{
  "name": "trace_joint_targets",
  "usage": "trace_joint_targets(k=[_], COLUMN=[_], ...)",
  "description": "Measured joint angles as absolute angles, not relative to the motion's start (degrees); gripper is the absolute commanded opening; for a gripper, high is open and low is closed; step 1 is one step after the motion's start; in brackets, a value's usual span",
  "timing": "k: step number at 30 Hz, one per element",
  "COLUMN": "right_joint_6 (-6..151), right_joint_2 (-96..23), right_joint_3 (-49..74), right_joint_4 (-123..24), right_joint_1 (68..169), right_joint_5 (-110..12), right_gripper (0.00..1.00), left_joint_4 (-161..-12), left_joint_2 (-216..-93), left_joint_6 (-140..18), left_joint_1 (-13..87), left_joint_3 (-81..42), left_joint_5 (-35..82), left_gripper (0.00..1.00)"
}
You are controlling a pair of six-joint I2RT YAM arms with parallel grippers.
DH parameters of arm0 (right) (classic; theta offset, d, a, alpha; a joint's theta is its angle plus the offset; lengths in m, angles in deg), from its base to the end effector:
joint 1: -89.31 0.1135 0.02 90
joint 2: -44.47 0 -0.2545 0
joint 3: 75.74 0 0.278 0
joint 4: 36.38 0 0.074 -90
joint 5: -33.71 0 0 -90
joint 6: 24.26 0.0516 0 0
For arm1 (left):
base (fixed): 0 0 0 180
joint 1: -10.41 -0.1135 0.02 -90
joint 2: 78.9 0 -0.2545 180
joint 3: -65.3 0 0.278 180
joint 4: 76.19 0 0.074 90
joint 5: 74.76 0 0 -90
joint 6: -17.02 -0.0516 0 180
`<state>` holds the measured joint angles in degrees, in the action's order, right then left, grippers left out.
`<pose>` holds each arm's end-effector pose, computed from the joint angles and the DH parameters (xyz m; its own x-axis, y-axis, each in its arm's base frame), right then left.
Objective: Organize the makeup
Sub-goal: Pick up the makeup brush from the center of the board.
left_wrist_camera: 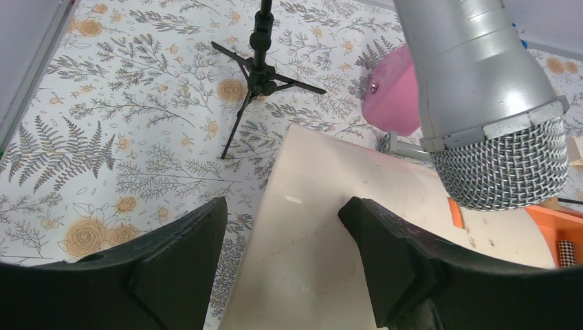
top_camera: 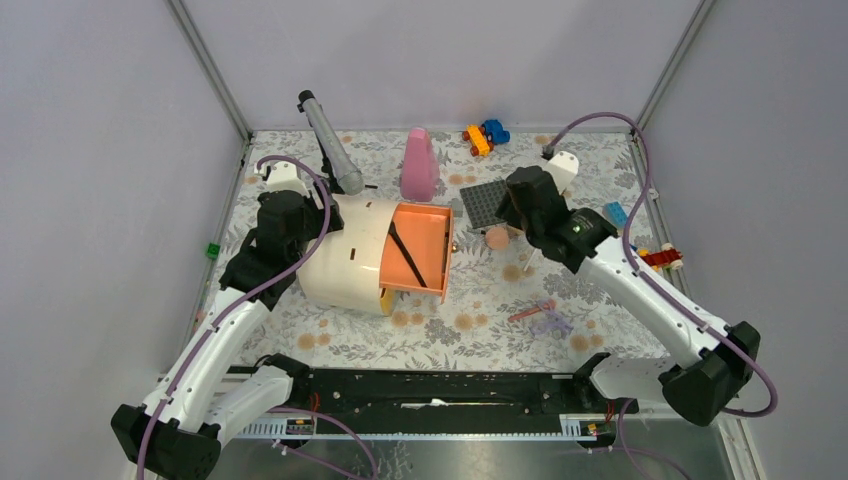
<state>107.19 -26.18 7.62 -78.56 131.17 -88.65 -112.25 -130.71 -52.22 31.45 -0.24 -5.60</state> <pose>0.2487 0.1858 0.3569 -0.4180 0.3762 -0.8269 0.0802 0.9219 0.3789 0.2360 -0.0711 0.3331 -0.3416 -0.2235 -0.9129 -0.0991 0.9745 -0.2015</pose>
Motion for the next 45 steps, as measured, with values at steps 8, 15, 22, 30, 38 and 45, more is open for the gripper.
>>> trace_joint_targets(k=[8, 15, 22, 30, 38, 45], right_joint_6=[108.72, 106.62, 104.61, 102.62, 101.38, 101.05], right_joint_2=[-33.51, -41.31, -47.62, -53.61, -56.21, -56.52], right_joint_3=[-1.94, -7.84, -7.18, -6.09, -4.23, -3.88], right_joint_4=[-81.29, -78.13, -74.13, -70.76, -69.32, -69.54], right_joint_1=[116.49, 110.10, 107.26, 104.14, 103.18, 103.13], right_joint_5=[-85.30, -78.64, -75.29, -72.41, -71.56, -72.28], right_gripper=[0.51, 0.46, 0.41, 0.39, 0.24, 0.07], left_joint_4=[-112.25, -112.18, -112.12, -112.05, -111.85, -111.81], left_joint_2=[-130.71, -130.78, -130.84, -130.91, -131.10, -131.12], left_joint_6=[-52.22, -52.22, -52.22, -52.22, -52.22, -52.22], left_joint_1=[31.45, 31.45, 31.45, 31.45, 31.45, 31.45], left_joint_3=[-0.24, -0.24, -0.24, -0.24, -0.24, -0.24], left_joint_5=[-5.55, -5.51, -5.45, -5.31, -5.31, -5.31], left_gripper=[0.75, 0.75, 0.75, 0.75, 0.75, 0.75])
